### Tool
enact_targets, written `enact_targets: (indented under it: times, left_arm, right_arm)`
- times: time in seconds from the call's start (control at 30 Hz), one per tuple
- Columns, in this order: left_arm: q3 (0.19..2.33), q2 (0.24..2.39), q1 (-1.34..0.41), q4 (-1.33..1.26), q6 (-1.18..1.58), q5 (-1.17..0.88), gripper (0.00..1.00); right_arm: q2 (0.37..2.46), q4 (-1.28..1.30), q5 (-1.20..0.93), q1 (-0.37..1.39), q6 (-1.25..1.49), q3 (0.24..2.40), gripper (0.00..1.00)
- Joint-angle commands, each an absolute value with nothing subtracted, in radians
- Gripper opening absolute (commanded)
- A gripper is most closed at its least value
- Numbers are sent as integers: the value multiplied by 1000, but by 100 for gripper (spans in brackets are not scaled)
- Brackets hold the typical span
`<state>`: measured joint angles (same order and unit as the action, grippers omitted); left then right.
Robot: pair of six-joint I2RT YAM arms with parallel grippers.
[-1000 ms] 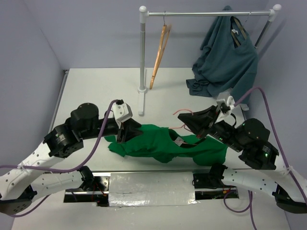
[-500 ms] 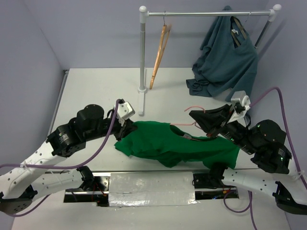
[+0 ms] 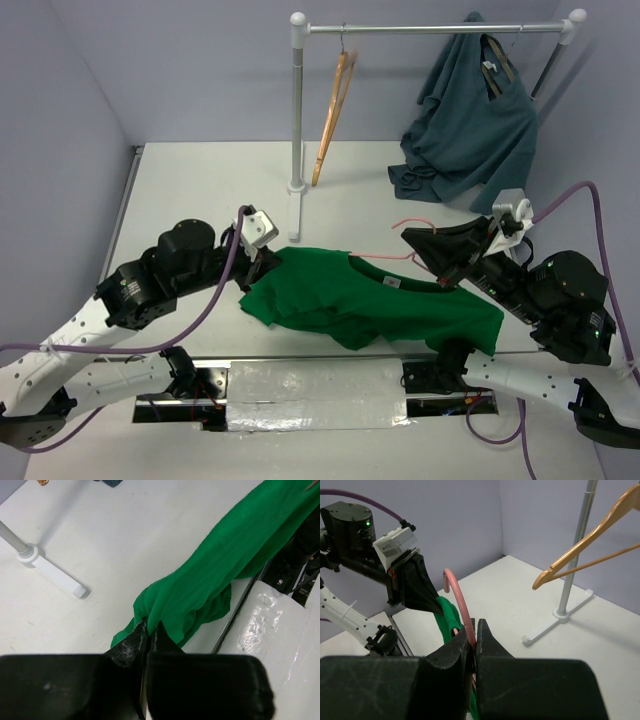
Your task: Place the t-shirt on the hanger
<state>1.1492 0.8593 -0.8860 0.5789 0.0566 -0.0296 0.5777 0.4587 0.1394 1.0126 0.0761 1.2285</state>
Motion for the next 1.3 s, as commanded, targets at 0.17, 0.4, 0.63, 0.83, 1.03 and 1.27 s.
enact_targets:
  times: [0.17,0.4,0.63,0.83,1.03,1.27]
  left_arm:
    - [1164,897,-885,632,78,17,0]
    - [1178,907,-885,646,81,51,40]
    - [1452,975,-887,703,22,-78,53]
    - [1502,1063,-887,650,3,-233,57]
    - [1372,1048,-887,557,-61,-331,58]
    - [1333,1052,-887,561,-87,-370,58]
  right_arm:
    - [603,403,141,1019,63,1264,0]
    - [617,400,130,1017,60,1258,0]
    - [715,400,69,1017,69,1272,0]
    - [778,339,9,1017,92,1256,0]
    - [827,278,-37,1017,110,1262,0]
    - [827,239,-57,1019,130,1255,0]
